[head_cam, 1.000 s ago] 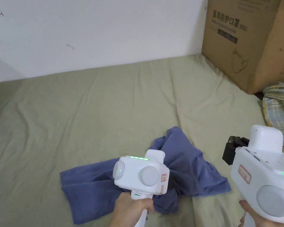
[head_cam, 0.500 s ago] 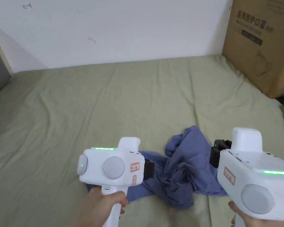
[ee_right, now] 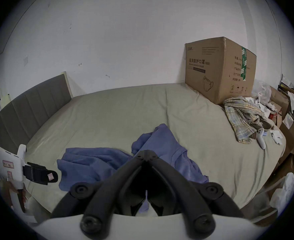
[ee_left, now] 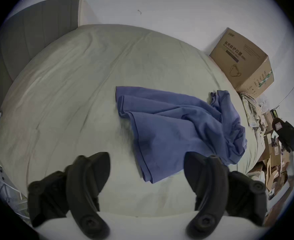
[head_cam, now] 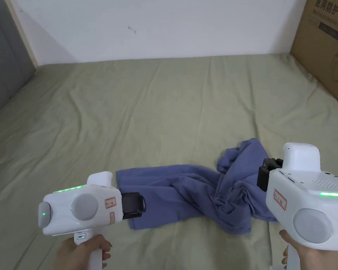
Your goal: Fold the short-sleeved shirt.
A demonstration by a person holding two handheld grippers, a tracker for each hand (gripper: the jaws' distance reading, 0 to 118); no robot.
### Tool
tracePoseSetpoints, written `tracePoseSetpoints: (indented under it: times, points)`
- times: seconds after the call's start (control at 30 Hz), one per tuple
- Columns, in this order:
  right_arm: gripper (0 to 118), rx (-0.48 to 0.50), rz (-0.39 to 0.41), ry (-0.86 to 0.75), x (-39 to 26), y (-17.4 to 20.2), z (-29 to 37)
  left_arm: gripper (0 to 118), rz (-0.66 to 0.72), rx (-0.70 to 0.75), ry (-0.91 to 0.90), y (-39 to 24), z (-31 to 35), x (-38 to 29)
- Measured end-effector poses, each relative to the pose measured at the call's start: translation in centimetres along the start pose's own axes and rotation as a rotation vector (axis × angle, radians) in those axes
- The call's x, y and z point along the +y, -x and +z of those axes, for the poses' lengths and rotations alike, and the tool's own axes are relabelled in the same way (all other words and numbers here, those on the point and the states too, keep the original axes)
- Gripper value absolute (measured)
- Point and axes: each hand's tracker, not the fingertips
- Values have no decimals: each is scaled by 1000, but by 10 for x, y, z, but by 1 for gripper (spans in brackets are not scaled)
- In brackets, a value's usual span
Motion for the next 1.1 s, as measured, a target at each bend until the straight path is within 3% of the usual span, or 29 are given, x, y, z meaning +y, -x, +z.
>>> tracePoseSetpoints:
  times: [0.13, 0.17, 0.23, 0.3, 0.33, 0.57, 0.7, 0.8, 0.9, 1.1]
  points:
    - [1, 16, 7, 30, -4, 0, -7, 94, -20, -51, 82, -13, -29, -5]
    - [1, 16, 9, 35, -5, -1, -9, 87, -19, -63, 103, -16, -40, -8]
    - [1, 11, 10, 46, -6, -3, -13, 43, -28, -41, 140, -24, -55, -14]
    - [1, 5, 6, 58, -7, -8, -16, 19, -148, 149, 108, -35, -57, -21]
    - [1, -1, 5, 63, -8, -11, -18, 5, -128, 79, 108, -36, -52, -18]
    - [3, -2, -1, 133, 19, -43, -57, 5, -101, 29, 127, -40, -30, -2]
    - [46, 54, -22, 262, 50, -63, -118, 5, -115, 28, 130, -47, -21, 1]
    - [64, 19, 91, 342, 69, -65, -169, 5, -111, 26, 137, -47, -18, 2]
    - [67, 36, 160, 397, 81, -60, -212, 5, -103, 35, 143, -46, -18, 2]
    - [69, 41, 78, 493, 91, -59, -279, 5, -118, 32, 171, -46, -19, 2]
